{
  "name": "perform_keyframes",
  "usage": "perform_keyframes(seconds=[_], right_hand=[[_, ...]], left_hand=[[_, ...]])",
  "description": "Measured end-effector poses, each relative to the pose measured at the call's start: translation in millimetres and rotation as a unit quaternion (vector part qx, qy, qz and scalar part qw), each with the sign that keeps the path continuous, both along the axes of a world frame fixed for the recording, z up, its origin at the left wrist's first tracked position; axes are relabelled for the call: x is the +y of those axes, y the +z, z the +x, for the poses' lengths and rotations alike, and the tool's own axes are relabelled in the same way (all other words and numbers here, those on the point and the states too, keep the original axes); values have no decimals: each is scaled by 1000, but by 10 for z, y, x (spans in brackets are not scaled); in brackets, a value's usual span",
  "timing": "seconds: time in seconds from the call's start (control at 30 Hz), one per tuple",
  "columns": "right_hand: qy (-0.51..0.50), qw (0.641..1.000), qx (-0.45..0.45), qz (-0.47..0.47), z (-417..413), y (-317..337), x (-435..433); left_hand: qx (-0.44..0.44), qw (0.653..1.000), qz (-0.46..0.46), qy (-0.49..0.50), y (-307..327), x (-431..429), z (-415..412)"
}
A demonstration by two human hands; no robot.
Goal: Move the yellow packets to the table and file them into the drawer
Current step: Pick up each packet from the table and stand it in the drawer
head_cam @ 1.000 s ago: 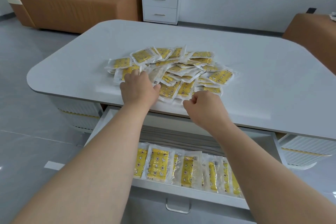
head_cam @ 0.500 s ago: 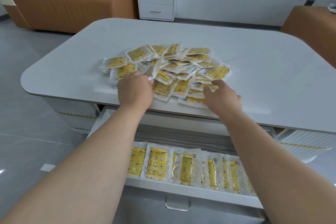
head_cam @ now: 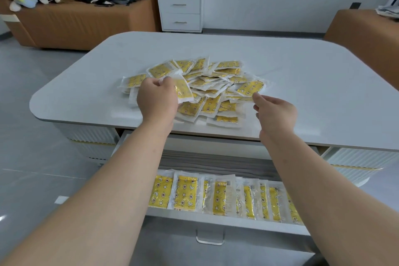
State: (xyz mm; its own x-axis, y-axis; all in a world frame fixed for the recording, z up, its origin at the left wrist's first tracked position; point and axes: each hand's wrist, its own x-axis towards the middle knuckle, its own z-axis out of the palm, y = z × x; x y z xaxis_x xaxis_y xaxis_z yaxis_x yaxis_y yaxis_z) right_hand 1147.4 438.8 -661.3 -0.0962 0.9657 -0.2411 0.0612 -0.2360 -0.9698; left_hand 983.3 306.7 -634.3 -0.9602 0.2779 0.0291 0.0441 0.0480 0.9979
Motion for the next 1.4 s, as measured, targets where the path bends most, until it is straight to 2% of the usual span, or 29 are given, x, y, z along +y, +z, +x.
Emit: perform_keyframes(seconds=[0.07,0.17,0.37,0.47,0.6,0.8,1.1,1.2,1.3,1.4], right_hand=[[-12,1000,12,8,45,1,8],[-19,998,55,2,130,49,-14],[-53,995,84,3,263,76,-91],[-49,993,105,-18,316,75,-125],[3,989,139,-56,362,76,-188],[111,978,169,-42,326,54,-280],[283,958,12,55,142,-41,-477],[319,944,-40,79,59,-107,-538],[362,921,-98,101,-2,-166,-605],[392,894,-167,137,-56,-222,-657]], left_hand=[[-106,991,80,-10,27,-25,59],[-196,972,129,-14,70,-78,155],[-274,950,133,-67,112,-188,346],[-288,941,108,-141,105,-249,371],[-260,946,74,-177,87,-344,401],[-226,953,7,-202,66,-492,328],[-181,956,-75,-218,-13,-684,119],[-159,948,-142,-237,-67,-781,3],[-87,936,-250,-231,-152,-884,-112],[13,886,-410,-217,-219,-987,-186]])
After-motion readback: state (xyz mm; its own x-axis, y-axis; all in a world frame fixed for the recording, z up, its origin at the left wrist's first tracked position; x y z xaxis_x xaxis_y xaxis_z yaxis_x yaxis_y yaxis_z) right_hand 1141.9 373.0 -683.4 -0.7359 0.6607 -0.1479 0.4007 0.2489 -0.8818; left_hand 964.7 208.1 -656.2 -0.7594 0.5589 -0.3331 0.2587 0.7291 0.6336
